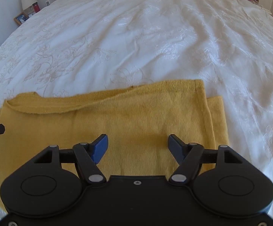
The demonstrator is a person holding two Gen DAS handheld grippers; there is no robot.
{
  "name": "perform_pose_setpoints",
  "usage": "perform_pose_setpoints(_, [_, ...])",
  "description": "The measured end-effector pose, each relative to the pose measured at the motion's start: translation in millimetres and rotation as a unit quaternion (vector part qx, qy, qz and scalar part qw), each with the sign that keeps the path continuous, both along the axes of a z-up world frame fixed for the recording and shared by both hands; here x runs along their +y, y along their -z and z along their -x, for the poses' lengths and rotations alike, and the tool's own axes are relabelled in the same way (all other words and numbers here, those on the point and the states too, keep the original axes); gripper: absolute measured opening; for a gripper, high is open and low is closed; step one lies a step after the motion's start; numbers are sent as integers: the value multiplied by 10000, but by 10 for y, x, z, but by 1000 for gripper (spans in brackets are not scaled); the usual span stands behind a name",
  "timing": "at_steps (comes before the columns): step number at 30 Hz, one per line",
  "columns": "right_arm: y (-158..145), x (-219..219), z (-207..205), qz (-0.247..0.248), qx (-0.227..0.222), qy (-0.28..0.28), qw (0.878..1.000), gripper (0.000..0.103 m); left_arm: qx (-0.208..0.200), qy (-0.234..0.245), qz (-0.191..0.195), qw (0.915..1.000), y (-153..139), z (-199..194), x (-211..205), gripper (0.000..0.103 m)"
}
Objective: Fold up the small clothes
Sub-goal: 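Smooth the folded sweater flat with both open grippers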
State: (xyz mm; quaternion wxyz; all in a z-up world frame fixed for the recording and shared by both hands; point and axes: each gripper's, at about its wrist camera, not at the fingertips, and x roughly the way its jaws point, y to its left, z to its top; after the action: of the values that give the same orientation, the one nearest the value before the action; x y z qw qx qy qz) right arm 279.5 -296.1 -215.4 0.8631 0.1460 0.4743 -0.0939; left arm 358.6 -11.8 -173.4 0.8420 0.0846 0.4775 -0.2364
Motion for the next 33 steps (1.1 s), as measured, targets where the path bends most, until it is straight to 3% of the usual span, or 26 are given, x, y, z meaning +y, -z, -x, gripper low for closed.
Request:
perform_pose_setpoints(4, [81, 107, 347, 65, 212, -76, 9997, 75, 295, 273, -408, 9984, 201, 448, 83, 40])
perform_pose_setpoints(8, [118, 183, 618, 84, 420, -195, 9989, 76, 416, 345, -483, 9974, 285, 784, 249, 44])
perform_pose_setpoints(15, [37, 230, 737, 125, 611, -123, 9980, 76, 526, 336, -434, 9971, 252, 850, 380, 44])
perform_pose_setpoints(21, [-340, 425, 294, -50, -282, -680, 9973, 76, 668, 250, -299, 9970, 313, 787, 399, 45])
perform_pose_setpoints(27, [-337, 699, -397, -475, -492, -1213, 9903, 76, 795, 252, -68, 9965, 356, 734, 434, 53])
perform_pose_setpoints(30, [-227, 818, -638, -457, -354, -1413, 9883, 76, 840, 254, 58, 9961, 378, 716, 426, 64])
perform_pose_setpoints(33, [-143, 866, -712, -463, -177, -1357, 9895, 76, 870, 433, 166, 9951, 413, 726, 375, 86])
